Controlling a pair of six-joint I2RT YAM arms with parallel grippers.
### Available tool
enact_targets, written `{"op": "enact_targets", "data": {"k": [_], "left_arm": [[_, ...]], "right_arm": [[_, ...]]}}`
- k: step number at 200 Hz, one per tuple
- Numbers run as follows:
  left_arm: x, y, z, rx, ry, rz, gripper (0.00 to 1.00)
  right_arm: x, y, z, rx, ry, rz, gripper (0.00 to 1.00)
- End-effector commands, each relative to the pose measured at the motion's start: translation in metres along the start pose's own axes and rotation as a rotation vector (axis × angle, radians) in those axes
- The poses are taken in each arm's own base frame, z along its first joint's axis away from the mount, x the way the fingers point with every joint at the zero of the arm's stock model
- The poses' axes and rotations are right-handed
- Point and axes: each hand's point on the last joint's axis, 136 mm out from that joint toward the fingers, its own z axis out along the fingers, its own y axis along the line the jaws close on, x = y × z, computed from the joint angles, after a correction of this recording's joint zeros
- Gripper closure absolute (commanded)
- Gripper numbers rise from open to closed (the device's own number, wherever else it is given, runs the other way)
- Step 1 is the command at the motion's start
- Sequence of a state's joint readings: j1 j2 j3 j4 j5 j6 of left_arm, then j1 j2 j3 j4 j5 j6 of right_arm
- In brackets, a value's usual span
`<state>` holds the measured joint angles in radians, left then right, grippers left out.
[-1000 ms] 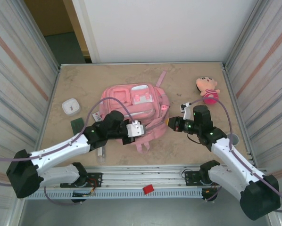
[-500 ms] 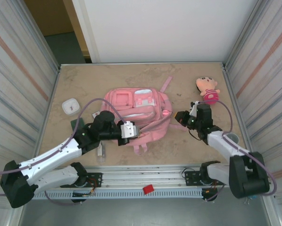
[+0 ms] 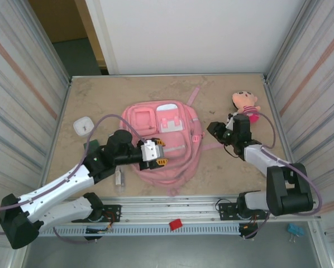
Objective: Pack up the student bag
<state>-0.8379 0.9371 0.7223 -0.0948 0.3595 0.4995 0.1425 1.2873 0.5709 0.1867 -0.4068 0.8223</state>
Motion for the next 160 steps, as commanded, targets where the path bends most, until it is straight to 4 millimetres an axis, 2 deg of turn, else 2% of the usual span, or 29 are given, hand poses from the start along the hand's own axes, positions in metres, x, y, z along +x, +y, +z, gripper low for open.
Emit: {"op": "enact_targets", "data": {"k": [1,21,34,50,68,84,111,143,160], "left_arm": [[-0.012,0.038,-0.01,-0.195,0.001,-0.113,0.36],[0.021,0.059,-0.012,-0.325,0.114,-0.262,0.35],[0.048,0.07,-0.015,-0.404,0.181,-0.387,0.34],[0.084,0.083,-0.022,-0.504,0.24,-0.564,0.34],[0.12,0.09,-0.027,-0.569,0.268,-0.748,0.33],[0.147,0.089,-0.026,-0.583,0.271,-0.846,0.34],[0.175,0.086,-0.016,-0.587,0.28,-0.888,0.33],[0.201,0.097,0.003,-0.566,0.301,-0.921,0.33],[0.208,0.108,0.016,-0.551,0.294,-0.926,0.34]], "right_arm": [[-0.01,0.027,-0.029,0.031,-0.039,-0.128,0.51],[0.005,0.052,-0.045,0.015,-0.009,-0.227,0.47],[0.023,0.068,-0.048,-0.02,0.031,-0.274,0.46],[0.046,0.08,-0.045,-0.053,0.089,-0.312,0.45],[0.075,0.085,-0.033,-0.065,0.169,-0.345,0.45],[0.098,0.08,-0.017,-0.046,0.235,-0.356,0.45],[0.124,0.054,0.009,0.018,0.296,-0.304,0.46],[0.134,0.021,0.03,0.102,0.296,-0.246,0.46],[0.13,0.017,0.036,0.108,0.283,-0.259,0.46]]}}
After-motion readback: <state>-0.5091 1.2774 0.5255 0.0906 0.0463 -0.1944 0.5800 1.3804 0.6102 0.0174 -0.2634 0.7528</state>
